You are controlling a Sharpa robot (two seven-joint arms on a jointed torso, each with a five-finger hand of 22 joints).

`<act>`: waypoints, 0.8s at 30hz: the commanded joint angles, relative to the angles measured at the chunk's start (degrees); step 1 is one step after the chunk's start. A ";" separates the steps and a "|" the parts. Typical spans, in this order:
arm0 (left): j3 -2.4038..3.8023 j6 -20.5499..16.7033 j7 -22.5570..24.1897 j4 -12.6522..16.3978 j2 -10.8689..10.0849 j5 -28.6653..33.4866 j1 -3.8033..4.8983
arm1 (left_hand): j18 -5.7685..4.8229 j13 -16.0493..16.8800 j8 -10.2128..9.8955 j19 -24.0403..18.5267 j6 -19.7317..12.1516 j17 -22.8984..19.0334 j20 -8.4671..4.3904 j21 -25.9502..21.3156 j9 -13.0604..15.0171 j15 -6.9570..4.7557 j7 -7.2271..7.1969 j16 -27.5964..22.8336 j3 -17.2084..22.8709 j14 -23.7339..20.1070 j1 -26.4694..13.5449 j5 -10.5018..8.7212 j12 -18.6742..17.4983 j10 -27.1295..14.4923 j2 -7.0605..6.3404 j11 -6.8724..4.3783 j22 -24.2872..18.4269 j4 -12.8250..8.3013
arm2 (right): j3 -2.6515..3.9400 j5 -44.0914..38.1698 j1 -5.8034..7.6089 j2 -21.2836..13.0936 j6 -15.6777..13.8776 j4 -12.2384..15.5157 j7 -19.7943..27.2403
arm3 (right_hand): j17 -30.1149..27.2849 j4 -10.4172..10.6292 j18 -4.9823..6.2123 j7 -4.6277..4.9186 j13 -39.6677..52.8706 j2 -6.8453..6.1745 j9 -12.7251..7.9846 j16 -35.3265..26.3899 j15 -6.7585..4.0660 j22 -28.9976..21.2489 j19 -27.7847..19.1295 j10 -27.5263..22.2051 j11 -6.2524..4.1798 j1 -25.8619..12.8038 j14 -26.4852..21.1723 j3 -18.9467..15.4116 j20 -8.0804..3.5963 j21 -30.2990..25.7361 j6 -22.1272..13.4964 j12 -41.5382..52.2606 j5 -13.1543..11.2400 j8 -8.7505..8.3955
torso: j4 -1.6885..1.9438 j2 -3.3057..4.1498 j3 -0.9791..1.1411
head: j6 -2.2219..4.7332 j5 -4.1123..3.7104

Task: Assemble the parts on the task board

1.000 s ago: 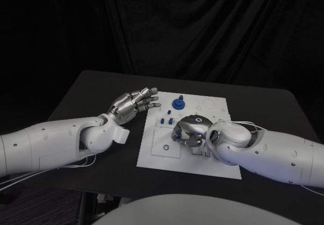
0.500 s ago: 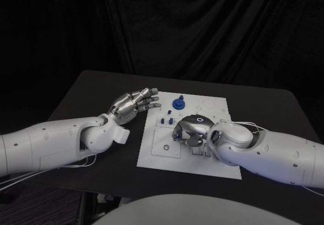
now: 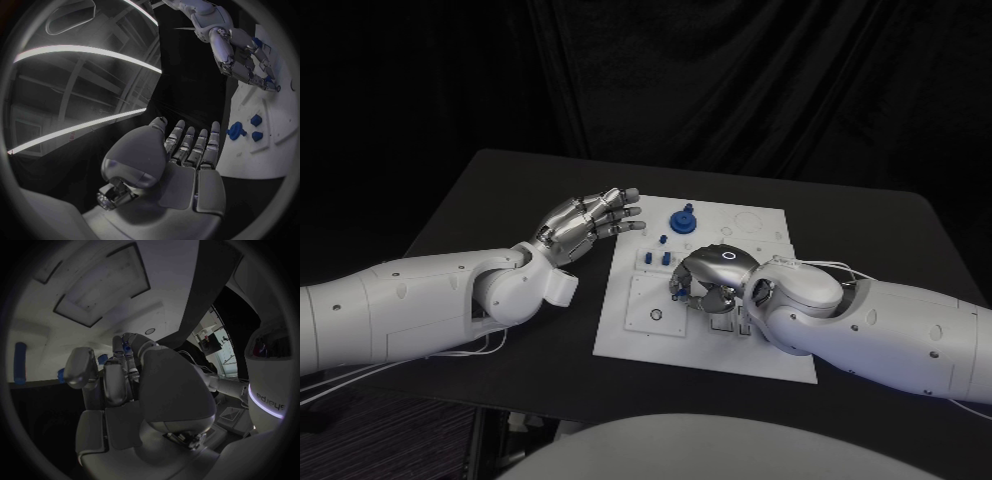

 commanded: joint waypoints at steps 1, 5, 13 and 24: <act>0.05 0.89 0.32 0.09 0.03 -0.04 -0.11 | -1.08 0.08 0.40 0.31 0.32 0.04 0.02 0.22 0.06 0.20 2.16 0.20 0.36 -0.04 -0.38 -0.06 0.34 0.07 0.06 0.36 -0.08 -0.09 | 0.02 -0.40 -0.07 -0.07 -0.83 0.13 -0.20 | -0.01 0.15 0.42 -0.01 -0.15 0.65 0.46 -0.15 -0.05 7.89 0.30 0.70 -0.09 -0.04 -0.02 -0.33 -0.08 -0.16 -0.38 -0.45 0.32 0.62 | 0.01 0.02 -0.01 | 0.00 -0.07; 0.05 0.94 0.24 0.12 0.02 -0.04 -0.12 | -1.08 0.08 0.41 0.32 0.34 0.04 0.01 0.22 0.06 0.20 2.17 0.21 0.39 -0.05 -0.40 -0.07 0.38 0.08 0.07 0.37 -0.08 -0.04 | 0.02 -0.40 -0.07 -0.03 -0.58 0.10 -0.25 | -0.03 0.44 0.41 -0.11 -0.43 1.08 1.55 -0.15 -0.03 7.92 0.40 1.05 -0.11 -0.23 0.00 -0.38 -0.02 -0.06 -0.23 -1.14 0.56 1.99 | 0.01 0.02 -0.01 | 0.00 0.11; 0.05 0.96 0.10 0.14 0.01 -0.04 -0.12 | -1.08 0.08 0.41 0.32 0.33 0.04 0.01 0.22 0.06 0.19 2.19 0.23 0.43 -0.05 -0.43 -0.07 0.39 0.09 0.06 0.40 -0.08 0.02 | 0.02 -0.40 -0.06 0.01 -0.32 0.06 -0.33 | -0.15 0.95 0.43 -0.37 -0.79 1.49 2.94 -0.22 -0.12 7.90 0.41 1.51 -0.22 -0.70 -0.02 -0.48 -0.04 -0.20 0.23 -2.04 0.87 3.81 | 0.01 0.00 -0.01 | 0.00 0.22; 0.05 0.98 -0.25 0.01 0.11 -0.04 -0.13 | -1.08 0.08 0.42 0.35 0.30 0.04 0.01 0.23 0.06 0.18 2.25 0.26 0.55 -0.07 -0.53 -0.12 0.38 0.08 0.04 0.45 -0.08 0.25 | 0.02 0.36 -0.06 0.00 -0.61 0.09 -0.10 | -0.16 1.09 0.44 -0.42 -0.89 1.48 3.21 -0.22 -0.13 7.89 0.42 1.58 -0.23 -0.88 -0.01 -0.54 -0.05 -0.24 0.15 -2.30 0.88 4.14 | 0.01 0.01 -0.02 | 0.00 0.31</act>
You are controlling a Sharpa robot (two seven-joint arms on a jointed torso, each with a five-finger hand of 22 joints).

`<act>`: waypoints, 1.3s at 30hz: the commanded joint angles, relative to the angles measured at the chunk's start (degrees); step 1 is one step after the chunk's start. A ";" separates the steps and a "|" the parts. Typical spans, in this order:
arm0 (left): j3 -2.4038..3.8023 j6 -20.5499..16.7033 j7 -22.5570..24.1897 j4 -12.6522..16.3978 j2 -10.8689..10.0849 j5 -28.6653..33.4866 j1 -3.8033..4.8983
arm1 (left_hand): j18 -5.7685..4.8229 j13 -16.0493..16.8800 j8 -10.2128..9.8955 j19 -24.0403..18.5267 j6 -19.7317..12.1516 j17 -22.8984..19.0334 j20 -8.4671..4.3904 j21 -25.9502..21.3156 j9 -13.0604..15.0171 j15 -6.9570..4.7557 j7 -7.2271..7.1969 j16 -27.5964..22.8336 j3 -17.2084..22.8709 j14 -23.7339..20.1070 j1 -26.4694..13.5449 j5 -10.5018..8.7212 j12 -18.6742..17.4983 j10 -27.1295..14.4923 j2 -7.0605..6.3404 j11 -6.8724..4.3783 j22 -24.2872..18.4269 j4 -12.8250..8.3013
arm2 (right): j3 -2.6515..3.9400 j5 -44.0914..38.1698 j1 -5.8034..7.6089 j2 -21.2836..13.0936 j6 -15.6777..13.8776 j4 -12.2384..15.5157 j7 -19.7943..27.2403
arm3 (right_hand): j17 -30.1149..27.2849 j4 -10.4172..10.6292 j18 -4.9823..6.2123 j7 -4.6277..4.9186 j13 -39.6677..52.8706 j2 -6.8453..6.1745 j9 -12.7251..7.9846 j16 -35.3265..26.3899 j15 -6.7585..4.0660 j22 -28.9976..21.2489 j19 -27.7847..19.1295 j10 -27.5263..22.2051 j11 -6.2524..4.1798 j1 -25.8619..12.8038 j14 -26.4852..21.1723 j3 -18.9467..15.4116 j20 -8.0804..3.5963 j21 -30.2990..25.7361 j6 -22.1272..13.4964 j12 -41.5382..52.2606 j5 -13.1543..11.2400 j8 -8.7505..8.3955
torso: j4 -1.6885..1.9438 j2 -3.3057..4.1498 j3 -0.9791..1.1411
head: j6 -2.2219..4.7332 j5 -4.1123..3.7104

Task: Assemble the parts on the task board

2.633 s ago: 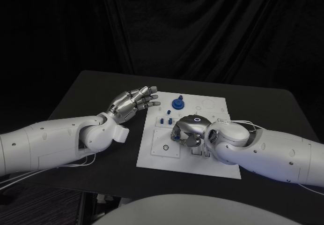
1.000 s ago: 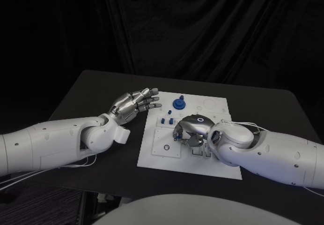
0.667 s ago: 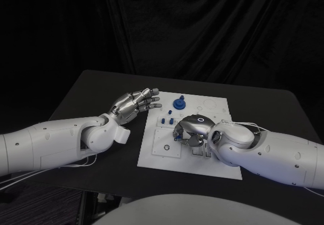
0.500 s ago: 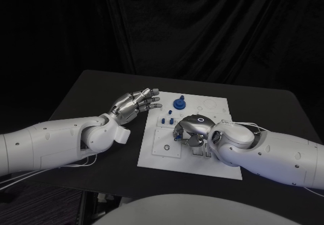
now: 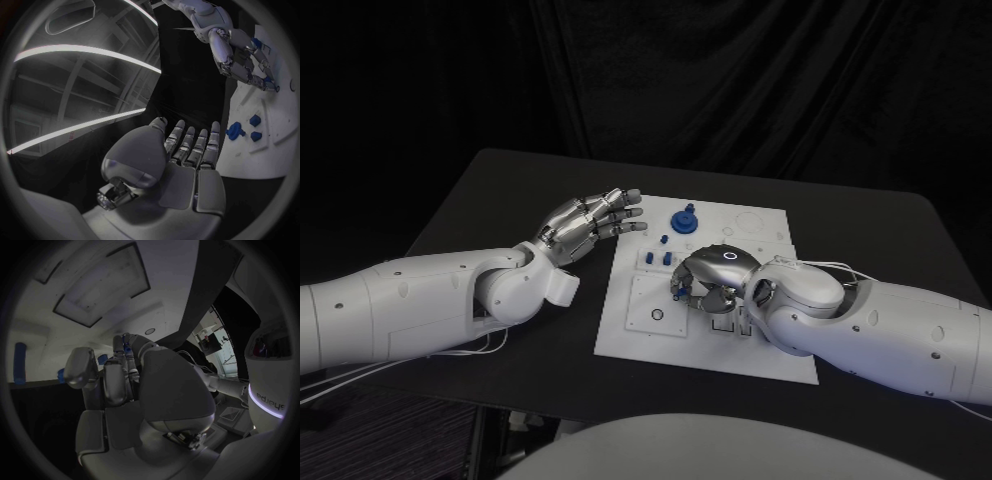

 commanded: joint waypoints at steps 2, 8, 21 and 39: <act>0.05 0.94 0.17 -0.03 0.14 -0.04 -0.13 | -1.08 0.09 0.19 0.35 0.30 0.05 0.01 0.23 0.08 0.18 2.25 0.26 0.31 -0.06 -0.53 -0.12 0.38 -0.04 0.04 0.33 -0.08 0.01 | 0.02 0.34 -0.06 -0.04 -0.92 0.13 0.05 | -0.02 0.29 0.44 0.00 -0.09 0.32 0.01 -0.22 -0.13 7.91 0.42 0.55 -0.02 -0.08 -0.01 -0.09 -0.05 -0.24 0.15 -0.38 0.20 0.29 | 0.04 0.02 0.00 | 0.00 -0.05; 0.05 1.01 0.08 -0.09 0.20 -0.04 -0.14 | -1.08 0.08 0.19 0.36 0.27 0.05 0.01 0.24 0.07 0.18 2.28 0.25 0.35 -0.08 -0.58 -0.15 0.38 -0.04 0.02 0.35 -0.09 0.10 | 0.02 0.84 -0.06 -0.09 -1.76 0.27 0.69 | -0.02 0.29 0.44 -0.01 -0.11 0.32 0.06 -0.22 -0.14 7.91 0.42 0.53 -0.02 -0.07 -0.01 -0.09 -0.05 -0.25 0.11 -0.44 0.21 0.33 | -0.01 0.00 0.01 | 0.00 0.07; 0.05 1.16 -0.17 -0.15 0.24 -0.04 -0.18 | -1.08 0.09 0.20 0.38 0.29 0.05 0.01 0.24 0.08 0.18 2.31 0.28 0.41 -0.09 -0.64 -0.18 0.43 -0.04 0.00 0.38 -0.09 0.23 | 0.02 2.08 -0.07 -0.07 -2.16 0.77 0.95 | 0.24 0.13 0.40 -0.04 -0.15 0.17 0.23 -0.07 -0.18 7.96 0.53 0.69 -0.07 0.11 0.11 -0.06 -0.08 -0.07 -0.19 -0.57 0.24 0.47 | 0.02 0.00 0.03 | 0.00 0.28; 0.05 1.52 -0.67 -0.27 0.33 -0.04 -0.20 | -1.09 0.09 0.21 0.38 0.34 0.07 0.01 0.24 0.09 0.21 2.35 0.42 0.46 -0.05 -0.68 -0.20 0.48 -0.02 -0.01 0.40 -0.09 0.33 | 0.02 1.28 -0.08 0.15 0.65 0.35 -1.39 | -0.11 -0.21 0.55 0.03 -0.24 -0.02 0.42 -0.27 -0.17 7.76 0.21 0.56 0.00 0.52 -0.02 0.12 -0.11 -0.83 -0.64 -0.92 0.31 0.61 | 0.03 -0.03 -0.03 | 0.00 0.32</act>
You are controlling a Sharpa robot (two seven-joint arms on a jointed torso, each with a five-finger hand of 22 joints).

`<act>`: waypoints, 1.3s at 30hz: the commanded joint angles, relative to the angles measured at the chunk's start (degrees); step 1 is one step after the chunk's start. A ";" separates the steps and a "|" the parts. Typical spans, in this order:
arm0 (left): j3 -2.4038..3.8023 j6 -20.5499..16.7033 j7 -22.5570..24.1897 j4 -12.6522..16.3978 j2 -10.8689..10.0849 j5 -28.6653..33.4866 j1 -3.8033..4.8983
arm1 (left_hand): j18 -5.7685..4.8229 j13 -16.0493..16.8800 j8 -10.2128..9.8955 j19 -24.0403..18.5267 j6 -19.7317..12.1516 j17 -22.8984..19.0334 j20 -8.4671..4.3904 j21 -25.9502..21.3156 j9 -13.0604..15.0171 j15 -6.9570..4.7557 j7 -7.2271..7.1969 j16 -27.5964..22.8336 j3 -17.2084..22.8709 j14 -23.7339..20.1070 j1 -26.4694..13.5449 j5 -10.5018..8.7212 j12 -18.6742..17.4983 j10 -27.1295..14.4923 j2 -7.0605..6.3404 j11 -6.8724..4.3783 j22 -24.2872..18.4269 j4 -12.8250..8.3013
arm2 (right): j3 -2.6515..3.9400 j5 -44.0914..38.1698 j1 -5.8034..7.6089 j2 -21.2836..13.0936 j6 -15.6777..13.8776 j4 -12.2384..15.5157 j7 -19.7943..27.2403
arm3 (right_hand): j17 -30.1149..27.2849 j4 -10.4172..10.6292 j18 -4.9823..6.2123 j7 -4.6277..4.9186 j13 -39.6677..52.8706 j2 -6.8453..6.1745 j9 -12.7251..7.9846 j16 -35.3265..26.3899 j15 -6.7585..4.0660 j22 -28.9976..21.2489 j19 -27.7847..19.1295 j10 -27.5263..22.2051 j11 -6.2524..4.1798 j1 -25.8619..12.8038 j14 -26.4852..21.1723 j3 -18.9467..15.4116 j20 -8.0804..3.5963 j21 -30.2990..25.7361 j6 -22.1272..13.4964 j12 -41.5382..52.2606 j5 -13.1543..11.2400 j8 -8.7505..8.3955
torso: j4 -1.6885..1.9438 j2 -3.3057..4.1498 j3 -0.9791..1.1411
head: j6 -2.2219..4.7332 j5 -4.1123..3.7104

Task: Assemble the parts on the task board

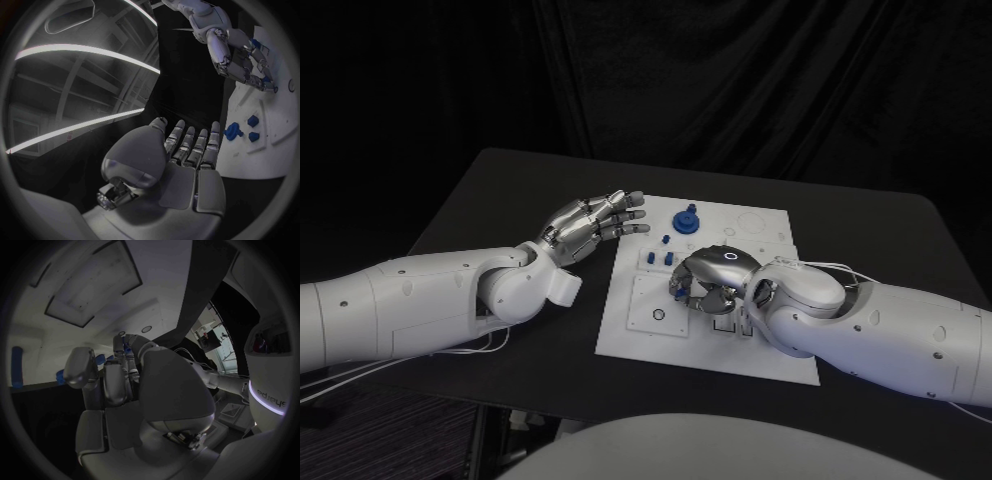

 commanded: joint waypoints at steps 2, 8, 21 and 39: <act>0.05 1.17 0.20 0.01 0.12 -0.04 -0.15 | -1.09 0.05 0.22 0.38 0.34 0.08 0.01 0.24 0.05 0.21 2.35 0.20 0.22 -0.04 -0.68 -0.20 0.25 -0.02 -0.01 0.41 -0.09 0.09 | 0.02 -0.84 -0.08 0.02 0.91 0.04 -1.80 | -0.07 -0.20 0.56 0.03 -0.10 0.02 -0.09 -0.27 -0.17 7.78 0.00 0.29 0.07 0.53 -0.02 0.12 0.10 -0.21 -0.23 -0.25 0.33 0.37 | 0.01 0.01 -0.02 | 0.00 -0.03; 0.05 1.27 0.08 -0.05 0.17 -0.04 -0.16 | -1.10 0.06 0.22 0.38 0.34 0.09 0.01 0.24 0.05 0.24 2.38 0.28 0.27 -0.01 -0.72 -0.21 0.33 0.02 -0.01 0.45 -0.10 0.18 | 0.02 -1.02 -0.08 0.02 1.21 0.00 -2.00 | -0.05 -0.26 0.55 0.04 -0.09 -0.04 -0.07 -0.26 -0.17 7.78 0.00 0.33 0.06 0.57 -0.02 0.13 0.10 -0.20 -0.28 -0.26 0.33 0.39 | 0.00 0.00 -0.01 | 0.00 0.02; 0.05 1.40 -0.12 -0.17 0.28 -0.04 -0.20 | -1.11 0.07 0.27 0.39 0.47 0.08 0.01 0.23 0.08 0.22 2.46 0.23 0.37 -0.04 -0.77 -0.24 0.43 0.08 -0.03 0.60 -0.10 0.34 | 0.01 -1.07 -0.08 0.45 1.61 -0.36 -2.10 | -0.12 -0.35 0.57 0.07 -0.07 -0.15 -0.05 -0.31 -0.16 7.75 -0.04 0.41 0.07 0.65 -0.05 0.13 0.10 -0.32 -0.39 -0.26 0.29 0.39 | -0.01 0.05 -0.01 | 0.00 -0.02; 0.05 1.59 -0.42 -0.32 0.43 -0.04 -0.23 | -1.11 0.07 0.28 0.39 0.47 0.08 0.00 0.23 0.08 0.20 2.51 0.24 0.43 -0.06 -0.80 -0.25 0.46 0.11 -0.04 0.68 -0.11 0.42 | 0.01 -1.07 -0.10 1.05 3.14 -0.82 -2.89 | -0.99 -0.38 0.80 0.17 -0.06 -0.23 -0.04 -0.81 -0.08 7.42 -0.58 0.15 0.19 0.66 -0.42 0.13 0.13 -1.50 -0.64 -0.44 0.01 0.38 | -0.03 0.01 -0.03 | 0.00 -0.07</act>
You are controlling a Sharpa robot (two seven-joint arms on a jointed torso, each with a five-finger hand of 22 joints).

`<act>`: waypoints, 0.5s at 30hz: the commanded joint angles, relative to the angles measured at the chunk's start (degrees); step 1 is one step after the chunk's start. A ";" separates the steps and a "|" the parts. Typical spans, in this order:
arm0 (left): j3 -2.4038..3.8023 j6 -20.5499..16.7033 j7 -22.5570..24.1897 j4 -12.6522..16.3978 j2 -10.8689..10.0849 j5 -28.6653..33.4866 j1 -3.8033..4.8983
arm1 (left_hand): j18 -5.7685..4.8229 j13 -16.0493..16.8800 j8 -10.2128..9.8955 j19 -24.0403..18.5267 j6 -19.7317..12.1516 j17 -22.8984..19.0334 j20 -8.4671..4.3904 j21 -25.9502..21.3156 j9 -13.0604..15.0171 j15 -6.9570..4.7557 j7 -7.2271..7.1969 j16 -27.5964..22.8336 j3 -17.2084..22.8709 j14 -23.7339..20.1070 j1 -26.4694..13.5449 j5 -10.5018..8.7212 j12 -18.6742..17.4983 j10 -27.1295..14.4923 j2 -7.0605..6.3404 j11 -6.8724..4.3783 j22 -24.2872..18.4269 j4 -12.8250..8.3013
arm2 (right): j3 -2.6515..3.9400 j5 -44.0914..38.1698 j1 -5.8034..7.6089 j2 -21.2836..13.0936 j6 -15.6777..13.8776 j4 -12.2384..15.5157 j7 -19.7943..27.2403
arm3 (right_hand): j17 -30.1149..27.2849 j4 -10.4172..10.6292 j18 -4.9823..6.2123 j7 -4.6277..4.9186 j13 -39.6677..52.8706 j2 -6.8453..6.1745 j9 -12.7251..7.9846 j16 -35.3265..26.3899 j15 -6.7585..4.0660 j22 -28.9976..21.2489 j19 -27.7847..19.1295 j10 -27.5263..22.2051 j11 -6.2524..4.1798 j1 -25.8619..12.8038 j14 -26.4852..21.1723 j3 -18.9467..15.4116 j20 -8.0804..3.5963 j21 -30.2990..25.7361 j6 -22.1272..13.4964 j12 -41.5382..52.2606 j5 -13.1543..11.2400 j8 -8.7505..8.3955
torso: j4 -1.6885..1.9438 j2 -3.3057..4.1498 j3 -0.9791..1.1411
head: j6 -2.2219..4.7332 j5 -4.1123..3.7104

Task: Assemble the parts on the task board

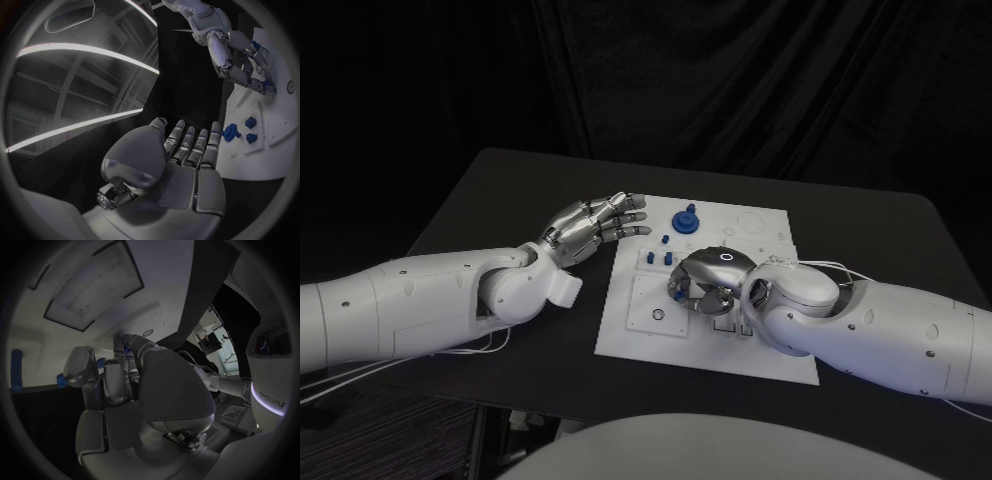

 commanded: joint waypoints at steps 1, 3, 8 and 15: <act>0.05 1.01 0.38 0.05 0.07 -0.04 -0.12 | -1.11 0.09 0.28 0.39 0.47 0.08 0.00 0.23 0.05 0.20 2.51 0.24 0.19 -0.06 -0.57 -0.25 0.24 -0.11 0.19 0.47 -0.06 0.19 | 0.01 -0.42 -0.10 0.13 1.38 -0.14 -1.89 | -0.48 -0.21 0.83 0.08 -0.08 0.00 0.04 -0.43 -0.06 7.39 -0.63 0.07 0.20 0.43 -0.48 -0.03 0.11 -0.77 -0.36 -0.50 0.02 0.17 | -0.02 0.00 -0.01 | 0.00 0.03; 0.05 0.99 0.37 0.06 0.05 -0.04 -0.13 | -1.11 0.10 0.31 0.39 0.56 0.09 0.00 0.23 0.07 0.20 2.56 0.36 0.26 -0.03 -0.60 -0.28 0.34 -0.06 0.18 0.57 -0.06 0.29 | 0.01 -0.42 -0.11 0.18 1.62 -0.20 -2.05 | -0.62 -0.22 0.87 0.12 -0.08 -0.02 0.03 -0.53 -0.01 7.33 -0.76 -0.10 0.26 0.43 -0.58 -0.02 0.14 -1.02 -0.50 -0.59 -0.05 0.14 | -0.02 -0.01 -0.02 | 0.00 -0.03; 0.05 1.01 0.33 0.05 0.02 -0.04 -0.13 | -1.11 0.10 0.31 0.39 0.56 0.09 0.00 0.23 0.07 0.20 2.56 0.36 0.26 -0.03 -0.60 -0.28 0.34 -0.06 0.18 0.57 -0.06 0.29 | 0.01 -0.42 -0.11 0.28 2.01 -0.28 -2.38 | -0.83 -0.23 0.92 0.17 -0.06 -0.04 0.01 -0.67 0.04 7.24 -0.92 -0.25 0.31 0.44 -0.71 -0.02 0.17 -1.34 -0.64 -0.67 -0.14 0.10 | 0.00 -0.05 -0.03 | 0.00 0.02; 0.05 1.06 0.21 0.06 0.03 -0.04 -0.13 | -1.11 0.11 0.32 0.39 0.57 0.10 0.00 0.23 0.07 0.21 2.58 0.38 0.30 -0.02 -0.61 -0.28 0.35 -0.04 0.18 0.61 -0.06 0.34 | 0.01 -0.42 -0.11 0.31 2.36 -0.28 -2.66 | -1.05 -0.27 1.00 0.33 0.03 -0.15 -0.14 -0.84 0.16 7.12 -1.19 -0.51 0.44 0.44 -0.91 0.00 0.28 -1.83 -1.37 -0.78 -0.36 -0.19 | 0.00 -0.03 -0.03 | 0.00 0.00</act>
